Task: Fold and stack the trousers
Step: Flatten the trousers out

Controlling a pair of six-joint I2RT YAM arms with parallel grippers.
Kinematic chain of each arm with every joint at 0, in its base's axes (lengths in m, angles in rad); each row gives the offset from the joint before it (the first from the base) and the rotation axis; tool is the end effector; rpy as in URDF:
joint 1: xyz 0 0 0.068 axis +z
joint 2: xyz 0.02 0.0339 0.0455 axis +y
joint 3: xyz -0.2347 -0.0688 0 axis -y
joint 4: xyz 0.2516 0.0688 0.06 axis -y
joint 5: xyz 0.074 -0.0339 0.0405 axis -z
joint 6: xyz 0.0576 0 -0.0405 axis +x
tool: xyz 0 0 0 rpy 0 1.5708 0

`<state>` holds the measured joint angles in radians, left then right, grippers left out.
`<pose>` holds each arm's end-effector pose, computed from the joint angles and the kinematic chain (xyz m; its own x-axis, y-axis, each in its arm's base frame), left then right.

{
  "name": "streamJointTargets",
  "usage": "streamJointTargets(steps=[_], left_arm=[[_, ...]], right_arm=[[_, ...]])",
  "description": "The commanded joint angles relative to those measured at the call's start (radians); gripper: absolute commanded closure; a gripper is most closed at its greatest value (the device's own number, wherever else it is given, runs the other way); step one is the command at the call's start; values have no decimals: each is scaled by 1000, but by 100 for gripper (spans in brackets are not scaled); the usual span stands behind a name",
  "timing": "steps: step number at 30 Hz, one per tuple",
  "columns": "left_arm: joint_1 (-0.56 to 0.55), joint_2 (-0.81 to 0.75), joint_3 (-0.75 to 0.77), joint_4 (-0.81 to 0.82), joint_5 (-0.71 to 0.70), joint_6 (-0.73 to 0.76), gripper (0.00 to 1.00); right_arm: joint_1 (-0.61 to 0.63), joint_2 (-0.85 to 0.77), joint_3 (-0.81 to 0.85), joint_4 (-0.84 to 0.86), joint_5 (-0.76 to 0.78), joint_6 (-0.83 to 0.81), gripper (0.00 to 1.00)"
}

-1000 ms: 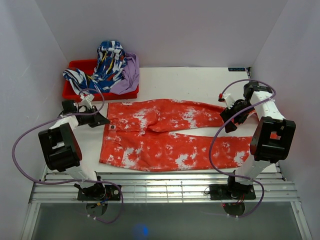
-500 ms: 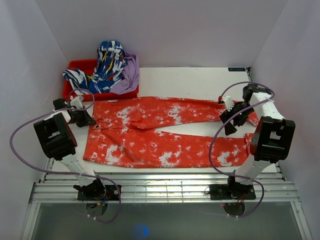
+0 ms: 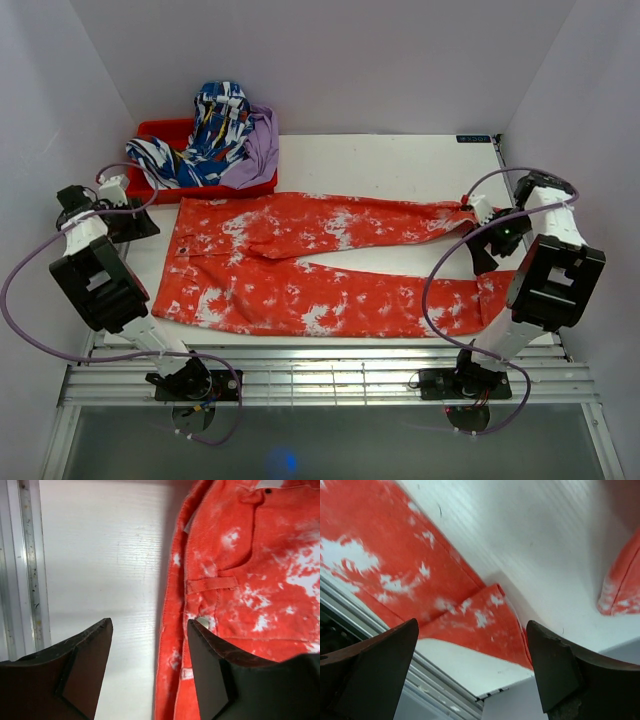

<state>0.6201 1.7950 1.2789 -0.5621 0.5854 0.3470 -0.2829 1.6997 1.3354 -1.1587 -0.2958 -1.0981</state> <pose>0.3264 0.1939 0.1628 -0.7667 -0.1992 -0.6103 -0.0117 0.9548 -0.2970 0.3051 -0.0712 0.1837 -0.6625 -0.6943 -0.2810 -0.7385 0.6682 0.0900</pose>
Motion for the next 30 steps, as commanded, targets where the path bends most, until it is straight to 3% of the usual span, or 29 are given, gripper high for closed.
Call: streamJointTargets(steps=[1,4,8,13,20,28,30], left_arm=[[6,-100,45,-123,77,148,27],[7,-121,46,-266,206,260,11],[6,-112,31,-442,306,426,10],[4,-138,-45,-463,338,457,10],[6,-152,-82,-458,335,448,10],[4,-114,-125,-332,209,284,9],[1,-105,-133,-322,160,271,10]], right_arm=[[-108,-46,34,-101,69,-208,5],[-211,-38,79,-139,99,-386,4],[-300,18,119,-134,124,-482,6],[-366,130,197,-145,23,-448,4],[-289,126,206,-148,-72,-349,0],[-153,158,90,-55,87,-184,12],[-153,167,84,-41,112,-181,22]])
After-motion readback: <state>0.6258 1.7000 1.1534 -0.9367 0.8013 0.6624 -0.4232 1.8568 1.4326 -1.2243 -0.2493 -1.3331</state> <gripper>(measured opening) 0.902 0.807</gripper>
